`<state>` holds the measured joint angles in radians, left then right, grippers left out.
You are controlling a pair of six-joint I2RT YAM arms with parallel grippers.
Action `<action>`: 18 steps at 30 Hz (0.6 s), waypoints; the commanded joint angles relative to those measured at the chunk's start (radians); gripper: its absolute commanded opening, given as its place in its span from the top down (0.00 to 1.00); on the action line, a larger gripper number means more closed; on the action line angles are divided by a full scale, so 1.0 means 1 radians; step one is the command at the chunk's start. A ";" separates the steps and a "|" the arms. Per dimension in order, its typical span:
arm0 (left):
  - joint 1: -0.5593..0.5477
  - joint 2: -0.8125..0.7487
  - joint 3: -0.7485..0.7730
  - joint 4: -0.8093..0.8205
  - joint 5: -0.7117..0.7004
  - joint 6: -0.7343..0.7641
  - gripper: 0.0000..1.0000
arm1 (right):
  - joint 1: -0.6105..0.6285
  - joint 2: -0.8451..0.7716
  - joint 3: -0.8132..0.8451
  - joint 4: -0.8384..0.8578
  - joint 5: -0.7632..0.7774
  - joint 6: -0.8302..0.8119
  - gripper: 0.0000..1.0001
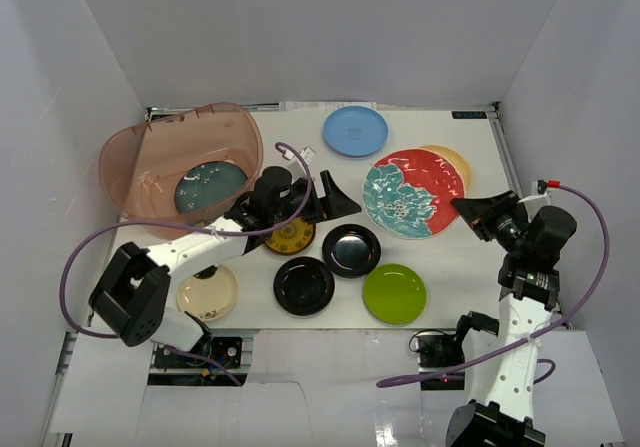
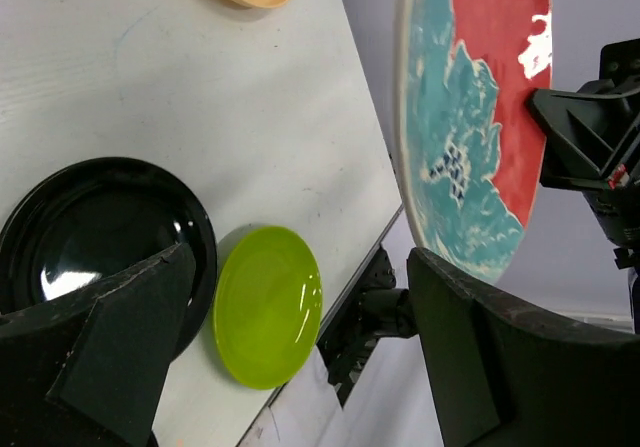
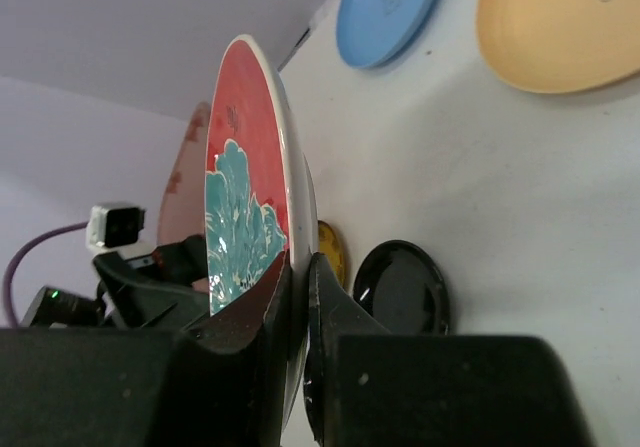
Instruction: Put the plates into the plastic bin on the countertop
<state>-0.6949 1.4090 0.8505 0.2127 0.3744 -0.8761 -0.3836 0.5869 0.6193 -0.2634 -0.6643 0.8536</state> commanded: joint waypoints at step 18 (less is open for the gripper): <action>0.021 0.070 0.078 0.058 -0.072 0.046 0.14 | 0.186 0.037 -0.084 0.476 -0.075 0.196 0.92</action>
<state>-0.6788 1.5555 0.8997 0.3466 0.3851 -0.8909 -0.2146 0.6231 0.4915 0.0246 -0.6838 1.0023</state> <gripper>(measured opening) 0.850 0.118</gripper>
